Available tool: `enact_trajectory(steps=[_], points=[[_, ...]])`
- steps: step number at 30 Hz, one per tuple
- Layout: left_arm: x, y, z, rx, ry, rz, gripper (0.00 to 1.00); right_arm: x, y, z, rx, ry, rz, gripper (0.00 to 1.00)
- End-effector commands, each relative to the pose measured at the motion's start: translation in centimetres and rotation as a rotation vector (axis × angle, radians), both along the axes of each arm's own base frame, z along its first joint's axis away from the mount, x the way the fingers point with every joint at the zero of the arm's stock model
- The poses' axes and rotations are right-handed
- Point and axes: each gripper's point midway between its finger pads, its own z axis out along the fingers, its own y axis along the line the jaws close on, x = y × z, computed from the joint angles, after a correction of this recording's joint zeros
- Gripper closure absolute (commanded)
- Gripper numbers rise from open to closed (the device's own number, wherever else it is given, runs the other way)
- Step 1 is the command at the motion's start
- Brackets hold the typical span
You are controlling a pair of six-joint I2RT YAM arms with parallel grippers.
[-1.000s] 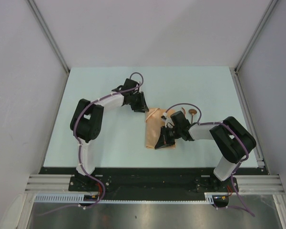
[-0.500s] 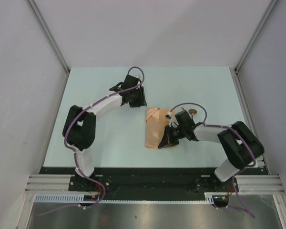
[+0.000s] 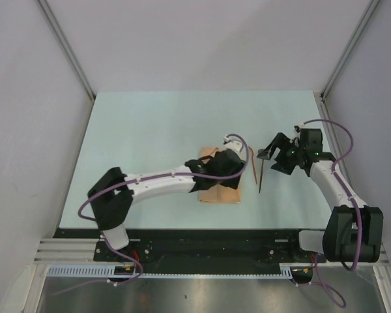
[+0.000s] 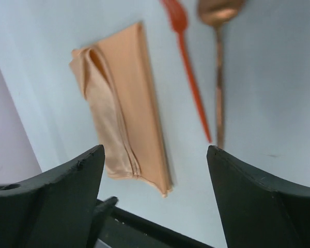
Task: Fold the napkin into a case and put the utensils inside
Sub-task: Pick up the 2/3-rectangle-folded napkin at the center of the board.
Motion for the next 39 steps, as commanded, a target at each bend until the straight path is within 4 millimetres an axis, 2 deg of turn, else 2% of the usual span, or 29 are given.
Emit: enact_trajectory(steps=[1,2,3,4,5,6,8,13,17,24,30,34,37,39], points=[[-0.2,-2.8,-1.4,0.185,-0.158,0.035,0.34,0.4,-3.8,0.8,-0.055,0.022,-0.117,0.13],[-0.4,-4.1,-0.8,0.184,-0.173,0.025,0.34,0.6,-4.7,1.1,-0.079,0.004,-0.145,0.12],[-1.3,-4.1,-1.9,0.245,-0.173,0.017,0.34,0.7,-4.9,1.3,-0.079,0.003,-0.158,0.11],[-1.6,-4.4,-3.8,0.297,-0.161,0.004,0.34,0.6,-5.1,1.4,-0.077,0.001,-0.163,0.12],[-1.9,-5.5,-3.5,0.295,-0.16,0.005,0.35,0.5,-5.0,1.6,-0.072,-0.007,-0.162,0.11],[-2.1,-4.9,-4.3,0.35,-0.154,0.009,0.35,0.3,-4.9,1.5,-0.066,-0.008,-0.161,0.11],[-2.6,-5.2,-5.3,0.402,-0.143,0.008,0.36,0.2,-4.8,1.3,-0.062,-0.016,-0.157,0.11],[-3.6,-5.5,-6.1,0.44,-0.163,0.007,0.37,0.0,-4.4,1.4,-0.054,-0.034,-0.138,0.11],[-4.5,-4.7,-6.9,0.496,-0.18,0.022,0.39,-0.1,-4.2,1.1,-0.047,-0.029,-0.131,0.11],[-5.2,-4.9,-8.4,0.484,-0.142,-0.013,0.55,0.0,-3.2,0.3,-0.07,-0.031,-0.094,0.11],[-5.3,-4.3,-9.2,0.466,-0.093,-0.026,0.65,0.5,-1.5,-0.5,-0.027,-0.025,-0.02,0.1],[-5.5,-3.7,-9.7,0.432,-0.063,-0.042,0.71,1.2,-1.2,-0.3,-0.014,-0.048,0.0,0.02],[-5.3,-3.3,-9.7,0.423,-0.04,-0.041,0.79,1.7,-0.5,0.0,0.008,-0.074,0.032,0.0],[-5.4,-3.6,-8.6,0.381,-0.018,-0.051,0.87,1.8,0.3,-0.2,0.031,-0.083,0.066,0.0]])
